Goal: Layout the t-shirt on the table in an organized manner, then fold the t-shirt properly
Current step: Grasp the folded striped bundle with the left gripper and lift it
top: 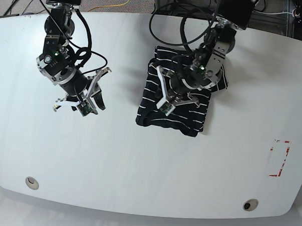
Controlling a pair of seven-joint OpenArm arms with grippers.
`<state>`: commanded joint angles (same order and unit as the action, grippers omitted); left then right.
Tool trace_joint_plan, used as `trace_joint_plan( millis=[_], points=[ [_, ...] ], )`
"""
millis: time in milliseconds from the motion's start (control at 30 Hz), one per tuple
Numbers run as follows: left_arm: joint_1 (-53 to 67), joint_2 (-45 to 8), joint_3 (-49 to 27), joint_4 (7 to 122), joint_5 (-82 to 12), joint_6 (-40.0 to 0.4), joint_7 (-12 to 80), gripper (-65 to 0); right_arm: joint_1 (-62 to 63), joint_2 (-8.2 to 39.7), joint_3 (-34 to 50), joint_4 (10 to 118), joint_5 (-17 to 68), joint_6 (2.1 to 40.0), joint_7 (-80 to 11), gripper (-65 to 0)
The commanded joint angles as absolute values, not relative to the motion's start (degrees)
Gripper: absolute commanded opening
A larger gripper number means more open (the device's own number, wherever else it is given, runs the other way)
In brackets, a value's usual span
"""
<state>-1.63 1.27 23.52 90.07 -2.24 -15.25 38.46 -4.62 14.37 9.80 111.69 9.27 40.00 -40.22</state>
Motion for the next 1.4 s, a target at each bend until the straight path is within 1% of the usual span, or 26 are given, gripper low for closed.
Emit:
trace_joint_plan(
  millis=[33, 200, 267, 400, 633, 800, 933, 1100, 1200, 1400],
  points=[
    [-1.63, 1.63, 23.69, 89.19, -0.75, -14.64, 37.49, -64.7, -4.70, 14.46, 10.07, 111.69, 9.27, 40.00, -40.22, -52.8],
    [-1.63, 2.77, 23.87, 81.10, 6.20, -8.66, 32.84, -64.7, -4.88, 14.73, 10.33, 111.78, 9.27, 40.00, -40.22, -52.8],
    [-2.42, 2.77, 23.60, 77.93, 7.78, -7.87, 32.31, -64.7, -4.97, 14.73, 10.33, 111.78, 9.27, 40.00, -40.22, -52.8],
    [-2.95, 1.89, 23.08, 76.00, 8.57, -7.87, 32.40, -64.7, -5.76, 14.73, 11.30, 111.78, 9.36, 40.00, -40.22, -52.8],
    [0.75, -5.05, 18.68, 76.53, 8.40, -7.87, 32.22, -65.0, -5.76, 14.37, 11.91, 111.87, 9.36, 40.00, -40.22, -52.8],
    [4.44, -10.95, 14.90, 81.80, 8.31, -8.04, 32.13, -65.0, -7.25, 14.37, 11.91, 111.87, 9.36, 40.00, -40.22, -52.8],
    [6.37, -13.76, 11.65, 84.88, 8.31, -9.98, 32.31, -65.0, -7.69, 14.37, 11.91, 111.87, 9.36, 40.00, -40.22, -52.8],
    [9.45, -15.69, 2.77, 88.66, 8.31, -15.52, 32.40, -64.9, -8.75, 14.29, 11.74, 112.57, 9.45, 40.00, -40.22, -52.8],
    [9.89, -15.78, -1.80, 89.10, 8.40, -17.80, 32.40, -64.9, -9.27, 14.20, 11.65, 112.66, 9.54, 40.00, -40.22, -52.8],
    [9.98, -15.87, -7.52, 91.91, 8.48, -20.26, 32.40, -64.9, -9.45, 14.55, 11.82, 112.66, 13.14, 40.00, -40.22, -52.8]
  ],
)
